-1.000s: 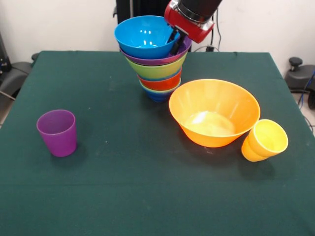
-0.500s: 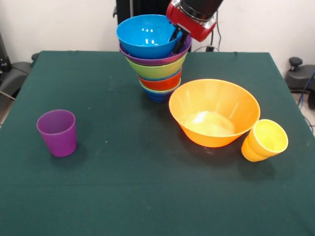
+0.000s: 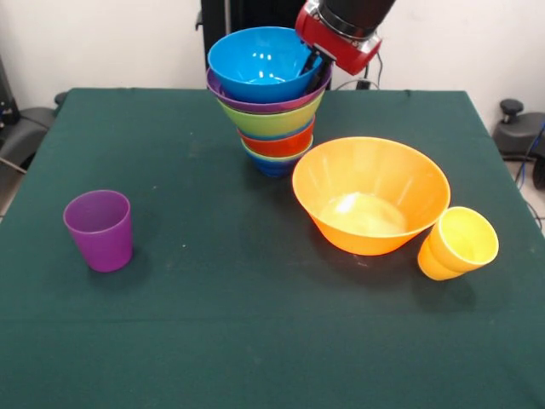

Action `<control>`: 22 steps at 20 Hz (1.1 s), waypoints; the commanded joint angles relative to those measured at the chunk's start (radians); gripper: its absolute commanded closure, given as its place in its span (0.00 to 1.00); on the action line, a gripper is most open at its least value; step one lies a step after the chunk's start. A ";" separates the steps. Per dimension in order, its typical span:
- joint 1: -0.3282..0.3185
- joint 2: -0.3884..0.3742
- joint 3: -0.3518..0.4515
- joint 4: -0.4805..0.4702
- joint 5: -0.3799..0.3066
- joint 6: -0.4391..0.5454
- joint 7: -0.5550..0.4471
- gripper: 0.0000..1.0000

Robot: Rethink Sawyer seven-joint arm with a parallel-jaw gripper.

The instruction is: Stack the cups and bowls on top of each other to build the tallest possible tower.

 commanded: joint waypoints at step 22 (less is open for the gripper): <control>0.046 0.040 0.003 -0.029 0.029 -0.045 0.172 0.00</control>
